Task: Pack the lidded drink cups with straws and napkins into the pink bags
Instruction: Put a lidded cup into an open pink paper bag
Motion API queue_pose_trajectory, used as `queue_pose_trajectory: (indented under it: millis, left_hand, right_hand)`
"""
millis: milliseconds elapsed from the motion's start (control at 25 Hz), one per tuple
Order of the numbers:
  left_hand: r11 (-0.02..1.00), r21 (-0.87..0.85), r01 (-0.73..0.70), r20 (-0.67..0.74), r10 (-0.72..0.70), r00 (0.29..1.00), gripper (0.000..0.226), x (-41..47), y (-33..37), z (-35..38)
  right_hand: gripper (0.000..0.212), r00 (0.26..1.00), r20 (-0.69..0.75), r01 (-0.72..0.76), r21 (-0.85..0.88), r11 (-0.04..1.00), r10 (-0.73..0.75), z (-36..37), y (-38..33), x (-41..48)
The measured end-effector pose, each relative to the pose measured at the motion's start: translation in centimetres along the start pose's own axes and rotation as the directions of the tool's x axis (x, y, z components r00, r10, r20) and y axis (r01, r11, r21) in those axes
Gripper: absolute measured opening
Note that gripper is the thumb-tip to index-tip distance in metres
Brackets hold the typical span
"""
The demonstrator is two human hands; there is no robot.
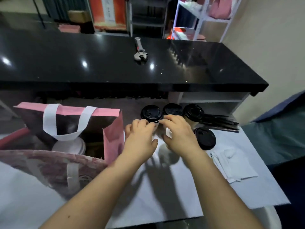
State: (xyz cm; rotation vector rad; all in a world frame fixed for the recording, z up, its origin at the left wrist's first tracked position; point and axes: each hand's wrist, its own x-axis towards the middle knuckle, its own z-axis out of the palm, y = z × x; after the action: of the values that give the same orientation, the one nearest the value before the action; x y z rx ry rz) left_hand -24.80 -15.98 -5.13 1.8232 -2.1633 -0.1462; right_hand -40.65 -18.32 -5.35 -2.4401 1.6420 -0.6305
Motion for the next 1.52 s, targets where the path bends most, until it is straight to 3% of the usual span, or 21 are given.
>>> queue_pose_trajectory:
  millis: [200,400,680,880,1000,1280,1400,1520]
  left_hand:
    - [0.992,0.069,0.106,-0.083,-0.100,0.992,0.050,2.6,-2.3,-0.5]
    - [0.979,0.111,0.173,-0.107,-0.161,0.981,0.051,3.8,-3.0,-1.0]
    - [0.975,0.159,0.155,-0.258,-0.110,0.960,0.047,3.9,-0.6,-5.5]
    - [0.984,0.070,0.164,-0.283,-0.138,0.949,0.044,3.4,-1.2,-12.6]
    - [0.990,0.027,0.138,-0.230,-0.128,0.965,0.035,1.1,-5.5,-15.6]
    - [0.978,-0.193,0.078,-0.033,-0.086,0.996,0.029,-3.9,-13.9,-17.0]
    - [0.982,-0.182,0.055,0.035,-0.049,0.998,0.038,-4.5,-17.5,-17.3]
    - [0.960,-0.280,0.021,0.193,0.035,0.981,0.063,-4.1,-19.0,-17.2]
  right_hand:
    - [0.074,0.971,0.207,0.151,-0.160,0.975,-0.117,1.8,0.6,6.7]
    - [0.085,0.920,0.388,0.203,-0.331,0.922,-0.063,4.3,0.6,10.4]
    - [0.077,0.947,0.177,0.308,-0.258,0.916,-0.268,1.5,-0.6,8.9]
    - [0.082,0.959,0.060,0.280,-0.025,0.960,-0.278,-7.5,-3.3,9.6]
    - [0.084,0.961,-0.035,0.276,0.030,0.961,-0.275,-11.2,-5.9,9.9]
    - [0.085,0.967,-0.055,0.253,0.115,0.961,-0.248,-11.2,-13.7,10.0]
    - [0.083,0.964,0.009,0.260,0.181,0.948,-0.266,-10.4,-18.3,9.6]
    - [0.083,0.955,0.106,0.255,0.179,0.950,-0.276,-8.6,-21.5,8.6]
